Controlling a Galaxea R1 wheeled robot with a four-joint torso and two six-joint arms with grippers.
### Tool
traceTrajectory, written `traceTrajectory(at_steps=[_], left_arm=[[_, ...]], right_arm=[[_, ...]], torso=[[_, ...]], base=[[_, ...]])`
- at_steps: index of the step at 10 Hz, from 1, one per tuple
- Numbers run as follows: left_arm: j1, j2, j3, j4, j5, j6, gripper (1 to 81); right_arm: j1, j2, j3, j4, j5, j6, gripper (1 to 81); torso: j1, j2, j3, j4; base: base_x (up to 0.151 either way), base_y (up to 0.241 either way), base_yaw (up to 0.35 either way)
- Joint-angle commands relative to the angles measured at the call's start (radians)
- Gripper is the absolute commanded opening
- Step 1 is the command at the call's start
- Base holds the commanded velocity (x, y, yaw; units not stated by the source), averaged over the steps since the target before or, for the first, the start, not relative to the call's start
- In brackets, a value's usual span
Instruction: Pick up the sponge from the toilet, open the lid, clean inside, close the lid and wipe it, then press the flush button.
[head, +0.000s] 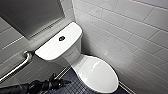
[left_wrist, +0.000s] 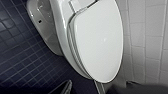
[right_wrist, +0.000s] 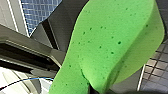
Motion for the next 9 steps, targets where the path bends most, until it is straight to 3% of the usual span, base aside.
traceTrajectory(at_steps=[1,3,5,6,7,8,9], left_arm=[[0.127,-0.215,0.172,0.25,0.136,0.049,81.1],[0.321,-0.224,0.184,0.299,0.127,0.129,81.1],[0.445,-0.172,0.14,0.299,0.125,0.191,81.1],[0.481,-0.149,0.109,0.299,0.125,0.198,81.1],[0.505,-0.135,0.094,0.302,0.125,0.2,81.1],[0.523,-0.126,0.088,0.319,0.125,0.2,81.1],[0.537,-0.118,0.083,0.333,0.125,0.2,81.1]], right_arm=[[-0.038,-0.057,-0.044,-0.032,-0.049,0.011,1.0],[-0.076,-0.052,-0.108,-0.024,-0.054,0.014,1.0],[-0.124,-0.078,-0.108,-0.008,-0.039,0.083,1.0],[-0.148,-0.095,-0.082,0.025,-0.034,0.083,1.0],[-0.173,-0.115,-0.036,0.099,-0.028,0.03,1.0],[-0.19,-0.139,0.026,0.222,-0.027,-0.111,1.0],[-0.194,-0.164,0.121,0.395,-0.052,-0.306,1.0]], torso=[[0.0,0.0,0.0,0.0],[0.0,0.0,0.0,0.0],[0.0,0.0,0.0,0.0],[0.0,0.0,0.0,0.0],[0.0,0.0,0.0,0.0],[0.0,0.0,0.0,0.0],[-0.001,0.0,0.0,0.0]], base=[[0.0,0.0,0.0],[0.0,0.0,0.0],[0.0,0.0,0.0],[0.0,0.0,0.0],[0.0,0.0,0.0],[0.0,0.0,0.0],[0.0,0.0,0.0]])
